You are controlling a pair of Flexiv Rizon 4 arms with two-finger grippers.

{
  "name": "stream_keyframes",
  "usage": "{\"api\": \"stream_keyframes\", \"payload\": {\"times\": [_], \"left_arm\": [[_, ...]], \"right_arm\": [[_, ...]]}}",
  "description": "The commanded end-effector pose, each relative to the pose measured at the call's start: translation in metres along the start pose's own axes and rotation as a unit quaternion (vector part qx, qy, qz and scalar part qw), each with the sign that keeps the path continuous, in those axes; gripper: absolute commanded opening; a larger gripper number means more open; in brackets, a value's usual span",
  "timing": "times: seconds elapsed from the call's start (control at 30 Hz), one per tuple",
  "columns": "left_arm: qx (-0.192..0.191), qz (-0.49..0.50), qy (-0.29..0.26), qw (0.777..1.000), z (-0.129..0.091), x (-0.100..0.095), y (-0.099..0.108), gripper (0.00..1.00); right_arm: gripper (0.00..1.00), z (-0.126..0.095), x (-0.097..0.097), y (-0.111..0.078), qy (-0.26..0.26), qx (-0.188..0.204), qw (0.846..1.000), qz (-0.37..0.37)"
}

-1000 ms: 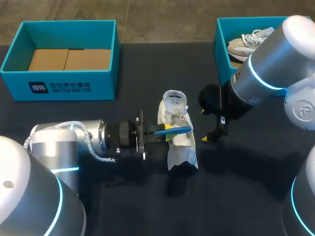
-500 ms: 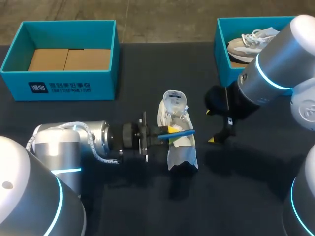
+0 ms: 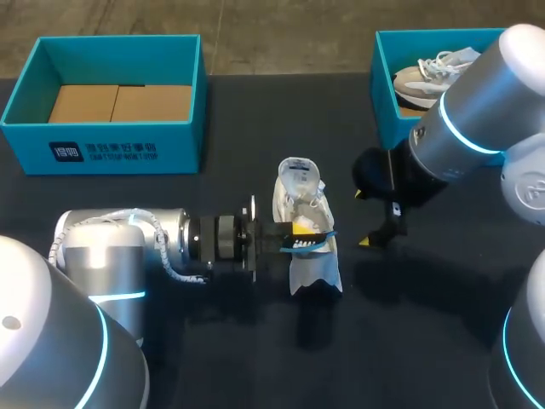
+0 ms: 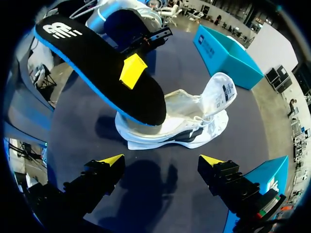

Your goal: Take the shoe out of the shoebox, open the shoe tongue, remove and reinsert the insole, then place the shoe into the shoebox

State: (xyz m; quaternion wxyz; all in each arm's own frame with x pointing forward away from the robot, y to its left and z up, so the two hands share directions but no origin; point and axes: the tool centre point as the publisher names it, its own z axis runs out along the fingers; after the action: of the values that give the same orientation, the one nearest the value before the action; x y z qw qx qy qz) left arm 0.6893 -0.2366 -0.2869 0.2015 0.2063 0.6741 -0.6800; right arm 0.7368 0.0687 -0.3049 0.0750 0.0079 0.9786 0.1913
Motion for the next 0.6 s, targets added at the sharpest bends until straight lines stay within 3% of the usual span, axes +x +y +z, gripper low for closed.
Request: {"api": "stream_keyframes", "payload": {"times": [0.03,0.6], "left_arm": [[-0.004,0.005,0.002,1.0,0.003,0.001,0.005,0.0],[-0.025,0.001,0.007,1.0,0.002,0.002,0.016,0.0]], "right_arm": [[1.0,0.001,0.0,0.0,-0.001,0.0,1.0,0.0],[1.0,0.001,0.0,0.0,-0.001,0.0,1.0,0.0]]}}
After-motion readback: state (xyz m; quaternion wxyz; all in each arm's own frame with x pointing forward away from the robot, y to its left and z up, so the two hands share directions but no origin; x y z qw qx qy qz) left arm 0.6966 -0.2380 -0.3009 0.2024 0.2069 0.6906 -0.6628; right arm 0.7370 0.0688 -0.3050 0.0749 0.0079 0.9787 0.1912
